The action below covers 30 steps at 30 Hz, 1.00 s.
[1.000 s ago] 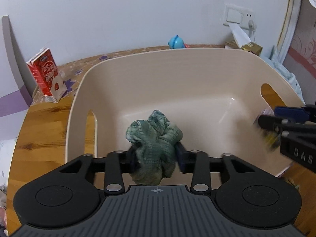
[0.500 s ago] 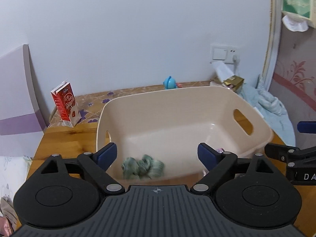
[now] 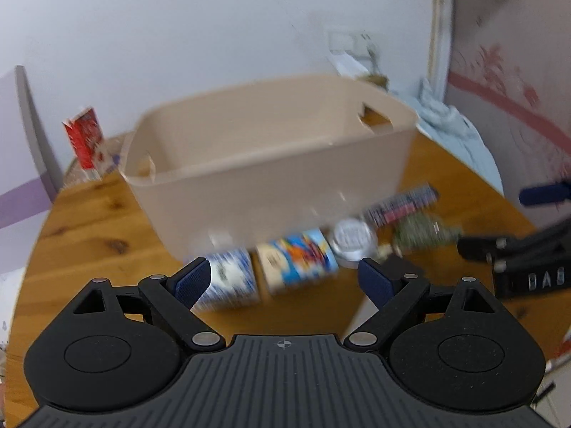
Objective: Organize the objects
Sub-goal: 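Grasp the white card box with the left tool while the right tool grasps the black cube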
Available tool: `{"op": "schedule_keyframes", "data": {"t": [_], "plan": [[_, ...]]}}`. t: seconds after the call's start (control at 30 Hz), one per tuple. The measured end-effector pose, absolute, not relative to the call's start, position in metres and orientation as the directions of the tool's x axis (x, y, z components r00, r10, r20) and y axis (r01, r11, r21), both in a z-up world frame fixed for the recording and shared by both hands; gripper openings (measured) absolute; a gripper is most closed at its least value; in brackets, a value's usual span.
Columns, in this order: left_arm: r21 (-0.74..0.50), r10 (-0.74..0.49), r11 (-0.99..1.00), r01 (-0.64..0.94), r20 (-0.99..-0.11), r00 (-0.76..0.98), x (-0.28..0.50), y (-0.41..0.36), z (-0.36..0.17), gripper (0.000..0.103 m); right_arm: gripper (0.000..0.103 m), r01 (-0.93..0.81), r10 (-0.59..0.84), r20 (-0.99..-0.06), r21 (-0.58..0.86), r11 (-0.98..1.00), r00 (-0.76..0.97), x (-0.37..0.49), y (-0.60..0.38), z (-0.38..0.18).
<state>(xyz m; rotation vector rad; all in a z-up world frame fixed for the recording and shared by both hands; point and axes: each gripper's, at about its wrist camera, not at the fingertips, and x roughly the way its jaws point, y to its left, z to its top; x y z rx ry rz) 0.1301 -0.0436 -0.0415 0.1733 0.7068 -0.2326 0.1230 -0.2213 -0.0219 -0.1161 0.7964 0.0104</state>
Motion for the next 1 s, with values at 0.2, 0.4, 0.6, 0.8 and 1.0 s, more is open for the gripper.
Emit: {"op": "schedule_keyframes", "data": {"t": [0.2, 0.4, 0.6, 0.8, 1.0], "plan": [[0.068, -0.204, 0.935, 0.347, -0.698, 0.687, 0.120, -0.059, -0.078, 0.091, 0.100, -0.030, -0.052, -0.744, -0.096, 0.995, 0.666, 0.113, -0.229, -0.043], [0.071, -0.202, 0.931, 0.357, -0.716, 0.668, 0.124, -0.069, -0.102, 0.091, 0.100, -0.016, -0.049, -0.770, -0.077, 0.997, 0.636, 0.110, -0.232, -0.060], [0.015, -0.212, 0.949, 0.316, -0.712, 0.669, 0.127, -0.058, -0.105, 0.066, 0.100, -0.045, -0.014, -0.779, -0.055, 0.997, 0.626, 0.111, -0.224, -0.072], [0.005, -0.213, 0.951, 0.308, -0.710, 0.671, 0.132, -0.051, -0.103, 0.047, 0.100, -0.084, 0.023, -0.780, -0.038, 0.996, 0.625, 0.116, -0.208, -0.081], [0.006, -0.190, 0.961, 0.276, -0.711, 0.677, 0.139, -0.039, -0.102, 0.046, 0.100, -0.120, 0.053, -0.770, -0.031, 0.992, 0.636, 0.125, -0.191, -0.087]]}}
